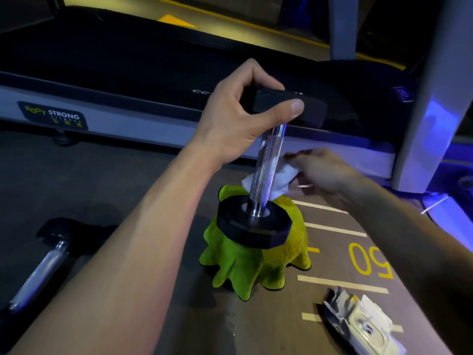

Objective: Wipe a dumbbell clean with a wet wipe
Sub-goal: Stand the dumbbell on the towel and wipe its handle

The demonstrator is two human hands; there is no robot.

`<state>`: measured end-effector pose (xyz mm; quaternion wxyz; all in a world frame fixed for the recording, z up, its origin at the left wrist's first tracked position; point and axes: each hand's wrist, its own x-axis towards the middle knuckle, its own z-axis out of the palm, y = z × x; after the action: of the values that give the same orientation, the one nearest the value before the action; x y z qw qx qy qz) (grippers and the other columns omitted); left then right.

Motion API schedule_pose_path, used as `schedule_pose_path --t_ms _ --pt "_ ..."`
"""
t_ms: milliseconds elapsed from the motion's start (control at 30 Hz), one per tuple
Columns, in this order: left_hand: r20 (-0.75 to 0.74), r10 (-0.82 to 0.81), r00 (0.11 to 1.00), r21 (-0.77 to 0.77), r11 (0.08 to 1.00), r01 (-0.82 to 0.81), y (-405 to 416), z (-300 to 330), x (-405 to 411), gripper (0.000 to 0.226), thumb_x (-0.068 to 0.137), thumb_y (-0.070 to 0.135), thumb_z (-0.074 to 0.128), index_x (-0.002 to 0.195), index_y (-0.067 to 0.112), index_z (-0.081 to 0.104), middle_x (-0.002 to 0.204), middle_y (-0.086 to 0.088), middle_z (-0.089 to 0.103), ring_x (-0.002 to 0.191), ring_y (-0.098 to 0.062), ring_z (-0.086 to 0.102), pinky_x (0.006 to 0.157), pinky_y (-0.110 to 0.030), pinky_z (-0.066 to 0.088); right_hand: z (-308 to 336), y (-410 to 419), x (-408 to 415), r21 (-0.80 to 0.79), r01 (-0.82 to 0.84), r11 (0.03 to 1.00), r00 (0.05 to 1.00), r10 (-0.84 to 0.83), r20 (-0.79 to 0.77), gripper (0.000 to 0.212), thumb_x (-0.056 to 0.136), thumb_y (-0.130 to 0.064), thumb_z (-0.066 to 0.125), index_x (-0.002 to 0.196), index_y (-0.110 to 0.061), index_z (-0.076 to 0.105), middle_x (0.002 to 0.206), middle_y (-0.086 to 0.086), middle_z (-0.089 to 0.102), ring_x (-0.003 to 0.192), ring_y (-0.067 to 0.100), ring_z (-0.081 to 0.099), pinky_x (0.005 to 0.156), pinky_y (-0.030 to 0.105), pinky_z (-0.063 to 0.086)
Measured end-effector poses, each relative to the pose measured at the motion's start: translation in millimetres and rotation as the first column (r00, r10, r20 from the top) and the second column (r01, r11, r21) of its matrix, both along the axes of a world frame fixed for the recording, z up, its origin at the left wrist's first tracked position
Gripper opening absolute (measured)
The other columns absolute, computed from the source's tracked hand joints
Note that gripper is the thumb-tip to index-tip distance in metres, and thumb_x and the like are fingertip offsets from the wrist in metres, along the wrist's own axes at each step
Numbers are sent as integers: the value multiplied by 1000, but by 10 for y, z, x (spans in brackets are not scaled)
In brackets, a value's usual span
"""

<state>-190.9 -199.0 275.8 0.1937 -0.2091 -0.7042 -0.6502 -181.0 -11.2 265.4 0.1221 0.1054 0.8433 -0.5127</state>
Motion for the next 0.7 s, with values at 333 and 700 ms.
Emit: schedule_pose_path --t_ms 333,700 --pt "6 -9 1000 -19 1000 9 -40 11 35 39 86 24 87 104 -3 65 99 -10 71 89 -10 64 81 -29 54 -276 47 704 -419 35 907 998 -53 -32 41 105 -30 43 85 -3 67 84 18 73 78 22 67 81 41 54" --pt "-2 -34 999 -22 999 34 -70 -1 39 38 85 28 87 105 3 65 109 -22 72 103 -38 67 91 -53 57 -585 -29 342 -174 -485 857 871 455 -186 43 85 -19 73 126 -13 61 120 1 74 112 14 69 103 32 51"
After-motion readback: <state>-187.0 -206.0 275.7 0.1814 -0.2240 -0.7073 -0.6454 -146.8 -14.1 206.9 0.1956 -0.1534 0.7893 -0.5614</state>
